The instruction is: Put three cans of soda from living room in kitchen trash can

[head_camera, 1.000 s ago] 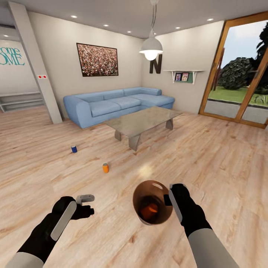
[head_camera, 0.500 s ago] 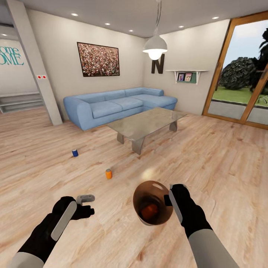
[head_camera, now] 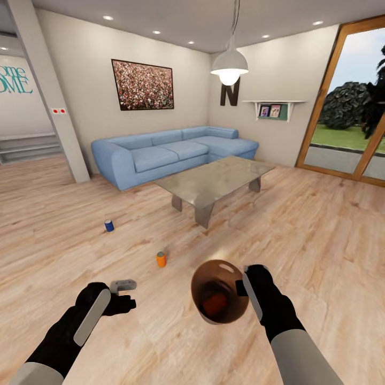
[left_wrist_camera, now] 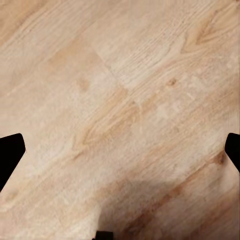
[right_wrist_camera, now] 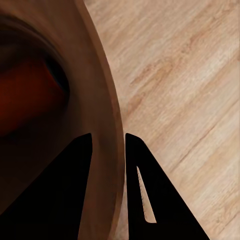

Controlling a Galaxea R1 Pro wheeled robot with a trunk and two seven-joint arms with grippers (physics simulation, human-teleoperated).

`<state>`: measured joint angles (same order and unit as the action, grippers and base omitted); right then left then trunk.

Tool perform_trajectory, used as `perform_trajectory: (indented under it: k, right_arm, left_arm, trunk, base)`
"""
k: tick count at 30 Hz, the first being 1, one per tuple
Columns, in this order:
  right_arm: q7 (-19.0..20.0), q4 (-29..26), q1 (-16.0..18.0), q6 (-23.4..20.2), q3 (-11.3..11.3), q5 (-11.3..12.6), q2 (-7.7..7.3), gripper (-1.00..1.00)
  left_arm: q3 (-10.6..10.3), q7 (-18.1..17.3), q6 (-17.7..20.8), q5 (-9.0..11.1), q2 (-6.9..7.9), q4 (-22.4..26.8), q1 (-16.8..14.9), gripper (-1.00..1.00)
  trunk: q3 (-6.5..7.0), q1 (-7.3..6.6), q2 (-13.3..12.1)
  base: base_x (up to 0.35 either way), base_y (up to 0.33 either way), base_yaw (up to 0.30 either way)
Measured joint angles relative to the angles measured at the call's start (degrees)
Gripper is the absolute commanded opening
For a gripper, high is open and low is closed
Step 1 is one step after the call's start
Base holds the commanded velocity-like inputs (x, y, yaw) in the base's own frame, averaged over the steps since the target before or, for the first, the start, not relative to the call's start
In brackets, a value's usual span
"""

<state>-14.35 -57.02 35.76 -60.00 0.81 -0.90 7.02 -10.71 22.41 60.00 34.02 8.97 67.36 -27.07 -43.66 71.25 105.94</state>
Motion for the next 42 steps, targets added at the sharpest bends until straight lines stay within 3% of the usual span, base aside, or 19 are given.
perform_trajectory:
  k: [42]
  right_arm:
    - [0.0, 0.0, 0.0, 0.0, -0.1, -0.1, 0.00, -1.00]
  left_arm:
    - [0.0, 0.0, 0.0, -0.2, 0.00, 0.0, 0.0, 1.00]
  trunk:
    - [0.00, 0.00, 0.0]
  base:
    - [0.335, 0.056, 0.000]
